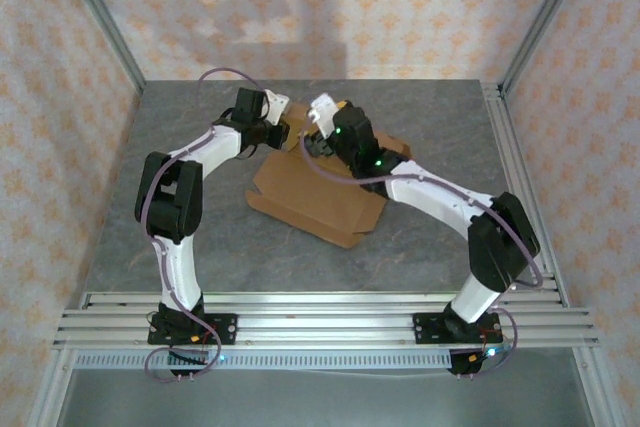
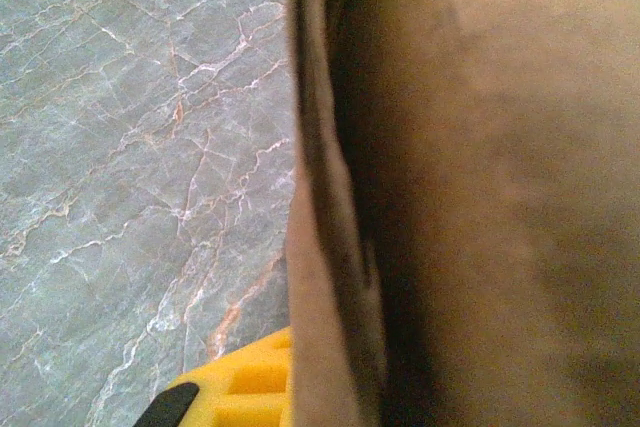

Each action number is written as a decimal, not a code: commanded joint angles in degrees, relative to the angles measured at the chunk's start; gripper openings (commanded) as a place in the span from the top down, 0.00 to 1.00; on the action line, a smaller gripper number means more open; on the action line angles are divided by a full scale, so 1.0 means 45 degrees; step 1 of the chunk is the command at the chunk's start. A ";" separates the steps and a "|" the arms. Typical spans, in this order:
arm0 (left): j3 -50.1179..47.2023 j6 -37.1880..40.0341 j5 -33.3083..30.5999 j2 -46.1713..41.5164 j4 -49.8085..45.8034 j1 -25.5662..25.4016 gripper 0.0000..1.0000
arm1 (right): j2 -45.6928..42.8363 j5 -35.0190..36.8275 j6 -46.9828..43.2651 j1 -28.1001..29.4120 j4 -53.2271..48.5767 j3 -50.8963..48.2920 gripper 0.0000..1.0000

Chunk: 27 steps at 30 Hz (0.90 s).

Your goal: Fold the paper box

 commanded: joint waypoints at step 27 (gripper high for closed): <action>-0.1653 -0.0827 0.0955 -0.0943 0.0135 -0.0324 1.00 | 0.7067 -0.9929 0.9206 -0.3107 -0.6723 0.8314 0.21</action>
